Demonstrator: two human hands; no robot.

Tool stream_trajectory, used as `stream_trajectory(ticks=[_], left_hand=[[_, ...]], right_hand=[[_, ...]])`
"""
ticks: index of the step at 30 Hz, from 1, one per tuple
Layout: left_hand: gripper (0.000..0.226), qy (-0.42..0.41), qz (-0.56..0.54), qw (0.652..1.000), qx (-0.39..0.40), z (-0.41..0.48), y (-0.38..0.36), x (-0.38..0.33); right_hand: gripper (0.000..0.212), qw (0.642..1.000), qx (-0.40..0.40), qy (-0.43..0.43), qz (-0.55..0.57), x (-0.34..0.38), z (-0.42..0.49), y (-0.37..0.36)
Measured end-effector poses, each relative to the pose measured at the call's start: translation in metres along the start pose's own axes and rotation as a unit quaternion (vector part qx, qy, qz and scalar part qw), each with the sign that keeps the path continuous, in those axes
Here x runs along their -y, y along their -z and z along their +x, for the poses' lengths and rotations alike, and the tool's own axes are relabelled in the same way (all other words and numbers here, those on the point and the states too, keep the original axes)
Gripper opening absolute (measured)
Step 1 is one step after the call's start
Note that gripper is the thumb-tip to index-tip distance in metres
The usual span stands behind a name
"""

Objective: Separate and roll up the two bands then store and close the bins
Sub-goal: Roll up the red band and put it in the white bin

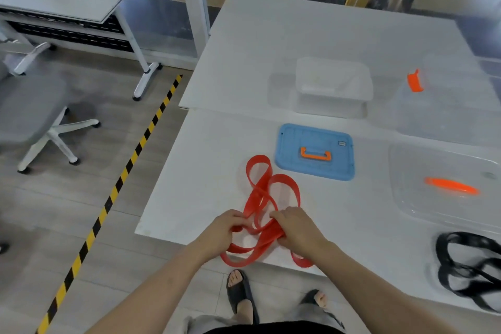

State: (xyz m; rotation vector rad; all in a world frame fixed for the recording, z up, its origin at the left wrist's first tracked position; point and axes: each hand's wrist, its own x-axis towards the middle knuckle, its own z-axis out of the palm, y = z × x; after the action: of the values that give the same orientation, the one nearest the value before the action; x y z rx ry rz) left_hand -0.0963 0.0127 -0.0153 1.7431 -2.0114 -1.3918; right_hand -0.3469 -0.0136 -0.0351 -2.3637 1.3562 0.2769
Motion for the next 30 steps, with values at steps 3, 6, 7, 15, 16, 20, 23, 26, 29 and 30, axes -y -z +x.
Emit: stream_trajectory(ticks=[3,6,7,15,16,20,23,26,29,30], left_hand=[[0.053,-0.041,0.003,0.999,0.006,0.005,0.001,-0.013],[0.056,-0.086,-0.008,0.996,0.003,0.010,0.010,-0.027],[0.054,-0.088,-0.019,0.996,0.005,0.010,0.013,-0.030],[0.045,-0.142,0.053,0.987,0.061,0.011,0.028,-0.056],[0.043,-0.148,0.073,0.984,0.070,0.011,0.028,-0.058],[0.038,-0.144,0.104,0.984,0.035,0.010,0.032,-0.040],[0.052,-0.131,0.086,0.987,-0.019,0.007,0.038,-0.030],[0.052,-0.130,0.049,0.989,-0.046,0.008,0.039,-0.034],[0.050,-0.144,0.013,0.987,-0.063,0.014,0.035,-0.047],[0.050,-0.150,0.006,0.987,-0.058,0.018,0.033,-0.052]], right_hand=[[0.070,0.999,-0.025,0.016,0.037,-0.004,-0.012,-0.001],[0.096,0.996,-0.028,0.007,0.082,-0.009,-0.013,0.003],[0.107,0.996,-0.030,0.000,0.088,-0.010,-0.009,0.005],[0.084,0.992,0.046,0.117,-0.026,-0.007,0.033,0.015],[0.074,0.991,0.059,0.117,-0.030,-0.005,0.036,0.010],[0.023,0.998,-0.002,0.061,0.001,0.001,0.039,-0.002],[0.023,0.999,-0.019,0.034,-0.010,0.003,0.035,0.001],[0.017,0.999,0.002,0.017,-0.039,-0.002,0.029,0.007],[0.005,0.997,0.023,-0.026,-0.062,-0.012,0.013,0.019],[0.004,0.997,0.016,-0.045,-0.067,-0.018,0.007,0.022]])
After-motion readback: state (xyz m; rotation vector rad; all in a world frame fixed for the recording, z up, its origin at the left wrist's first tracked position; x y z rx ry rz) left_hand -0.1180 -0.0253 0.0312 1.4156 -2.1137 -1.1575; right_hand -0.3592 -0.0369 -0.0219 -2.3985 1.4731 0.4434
